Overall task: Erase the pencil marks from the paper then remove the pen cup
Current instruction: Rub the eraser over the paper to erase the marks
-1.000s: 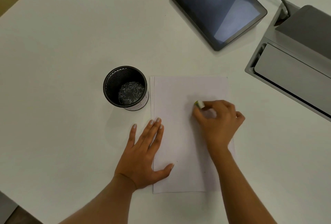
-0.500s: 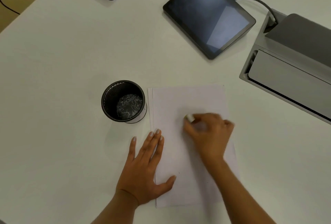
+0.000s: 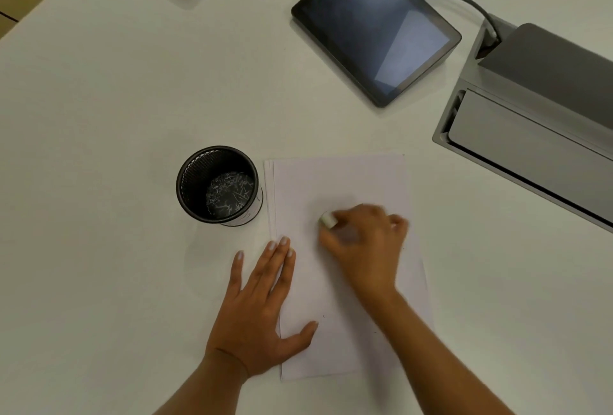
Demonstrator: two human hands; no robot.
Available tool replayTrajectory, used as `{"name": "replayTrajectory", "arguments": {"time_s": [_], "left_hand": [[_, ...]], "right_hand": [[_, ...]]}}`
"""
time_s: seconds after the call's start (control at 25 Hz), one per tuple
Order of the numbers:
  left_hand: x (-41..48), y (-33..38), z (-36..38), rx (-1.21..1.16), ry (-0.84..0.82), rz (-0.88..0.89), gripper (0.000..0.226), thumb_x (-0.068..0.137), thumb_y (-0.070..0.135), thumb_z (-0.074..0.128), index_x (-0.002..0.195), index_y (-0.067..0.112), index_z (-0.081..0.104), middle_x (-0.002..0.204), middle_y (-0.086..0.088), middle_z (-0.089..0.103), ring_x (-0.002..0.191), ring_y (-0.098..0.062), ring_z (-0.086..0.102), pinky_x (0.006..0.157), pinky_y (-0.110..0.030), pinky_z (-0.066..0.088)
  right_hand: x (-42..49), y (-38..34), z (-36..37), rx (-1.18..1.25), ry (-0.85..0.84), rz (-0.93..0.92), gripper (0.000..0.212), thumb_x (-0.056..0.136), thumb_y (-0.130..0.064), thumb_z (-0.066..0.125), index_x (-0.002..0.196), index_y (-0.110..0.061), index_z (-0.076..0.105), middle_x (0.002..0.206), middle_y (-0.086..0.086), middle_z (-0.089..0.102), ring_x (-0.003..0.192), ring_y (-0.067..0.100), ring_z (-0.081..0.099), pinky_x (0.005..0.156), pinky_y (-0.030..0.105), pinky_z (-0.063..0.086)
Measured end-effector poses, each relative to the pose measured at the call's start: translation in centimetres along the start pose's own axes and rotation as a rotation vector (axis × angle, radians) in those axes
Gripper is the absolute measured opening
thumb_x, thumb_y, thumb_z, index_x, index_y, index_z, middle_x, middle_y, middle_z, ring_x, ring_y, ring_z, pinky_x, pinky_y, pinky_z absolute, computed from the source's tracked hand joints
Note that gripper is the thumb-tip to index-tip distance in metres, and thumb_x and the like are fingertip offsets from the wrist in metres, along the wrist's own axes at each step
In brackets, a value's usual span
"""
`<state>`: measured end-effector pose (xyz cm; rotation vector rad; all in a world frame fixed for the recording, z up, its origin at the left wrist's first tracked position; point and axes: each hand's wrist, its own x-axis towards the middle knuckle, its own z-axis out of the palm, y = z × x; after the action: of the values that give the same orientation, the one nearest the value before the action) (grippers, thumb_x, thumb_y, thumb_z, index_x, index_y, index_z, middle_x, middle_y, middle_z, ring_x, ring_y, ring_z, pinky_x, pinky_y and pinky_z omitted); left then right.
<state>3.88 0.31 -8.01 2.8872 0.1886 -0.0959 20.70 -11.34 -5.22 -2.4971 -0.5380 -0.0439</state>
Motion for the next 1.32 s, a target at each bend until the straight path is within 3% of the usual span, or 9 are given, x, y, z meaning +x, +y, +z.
{"name": "replayTrajectory", "arguments": {"time_s": [0.12,0.28,0.36,0.56,0.72,0.8,1.0,1.2,1.32], "left_hand": [[0.1,0.1,-0.1,-0.003,0.004,0.001,0.099,0.083,0.071,0.052,0.154,0.005,0.034,0.166,-0.009,0.023,0.154,-0.023,0.022,0.12,-0.06,0.017],[0.0,0.0,-0.2,-0.001,-0.004,0.002,0.098,0.085,0.07,0.05,0.156,0.005,0.03,0.168,-0.009,0.02,0.155,-0.023,0.017,0.12,-0.06,0.016],[0.1,0.0,-0.3,0.005,-0.009,0.004,0.099,0.085,0.071,0.049,0.157,0.006,0.029,0.168,-0.009,0.019,0.155,-0.023,0.017,0.12,-0.06,0.016],[0.0,0.0,-0.2,-0.002,-0.009,0.002,0.098,0.086,0.071,0.048,0.157,0.007,0.029,0.167,-0.009,0.02,0.155,-0.023,0.019,0.121,-0.059,0.014],[0.0,0.1,-0.3,0.006,-0.012,-0.004,0.099,0.085,0.071,0.05,0.157,0.007,0.028,0.168,-0.009,0.019,0.155,-0.023,0.018,0.12,-0.06,0.016],[0.0,0.1,-0.2,0.007,-0.017,-0.004,0.099,0.085,0.071,0.05,0.157,0.007,0.028,0.168,-0.009,0.018,0.155,-0.023,0.018,0.12,-0.06,0.016],[0.0,0.1,-0.2,0.01,-0.017,-0.008,0.098,0.085,0.071,0.05,0.156,0.006,0.031,0.167,-0.009,0.021,0.155,-0.023,0.019,0.12,-0.06,0.017],[0.1,0.1,-0.3,0.014,-0.009,-0.002,0.098,0.085,0.07,0.05,0.156,0.006,0.03,0.168,-0.009,0.02,0.155,-0.023,0.018,0.12,-0.06,0.016],[0.0,0.0,-0.1,0.012,0.005,0.001,0.097,0.085,0.07,0.049,0.155,0.006,0.033,0.167,-0.009,0.022,0.155,-0.022,0.019,0.12,-0.06,0.016]], "right_hand": [[-1.0,-0.3,0.5,-0.039,-0.073,-0.199,0.017,0.078,-0.045,0.071,0.076,-0.029,0.073,0.075,-0.011,0.069,0.088,0.012,0.061,0.082,0.034,0.025],[3.7,2.3,-0.3,-0.087,0.09,0.092,0.016,0.076,-0.043,0.072,0.076,-0.027,0.072,0.074,-0.009,0.068,0.089,0.018,0.062,0.08,0.034,0.021],[3.1,1.5,-0.1,-0.039,0.096,0.122,0.015,0.077,-0.04,0.073,0.078,-0.024,0.073,0.075,-0.009,0.068,0.087,0.018,0.062,0.081,0.034,0.023],[-2.1,-1.2,1.0,-0.033,-0.072,-0.231,0.019,0.08,-0.045,0.07,0.081,-0.027,0.074,0.078,-0.009,0.07,0.087,0.013,0.061,0.083,0.033,0.025],[4.3,3.4,-1.2,-0.081,0.101,0.132,0.019,0.078,-0.043,0.069,0.079,-0.025,0.074,0.078,-0.004,0.07,0.09,0.023,0.063,0.08,0.038,0.025],[4.6,3.4,-1.3,-0.061,0.123,0.191,0.019,0.078,-0.041,0.068,0.081,-0.023,0.074,0.079,-0.005,0.07,0.09,0.023,0.063,0.08,0.038,0.025],[-0.3,-0.7,1.1,-0.061,-0.047,-0.285,0.015,0.08,-0.04,0.071,0.082,-0.026,0.075,0.08,-0.008,0.07,0.089,0.015,0.063,0.082,0.034,0.024],[5.5,2.6,-0.1,-0.131,0.103,0.054,0.016,0.08,-0.041,0.071,0.08,-0.025,0.074,0.077,-0.006,0.069,0.093,0.021,0.063,0.082,0.038,0.023],[1.2,-0.6,1.2,-0.054,-0.009,-0.143,0.014,0.081,-0.041,0.07,0.081,-0.027,0.074,0.077,-0.007,0.068,0.088,0.017,0.062,0.081,0.035,0.024]]}}
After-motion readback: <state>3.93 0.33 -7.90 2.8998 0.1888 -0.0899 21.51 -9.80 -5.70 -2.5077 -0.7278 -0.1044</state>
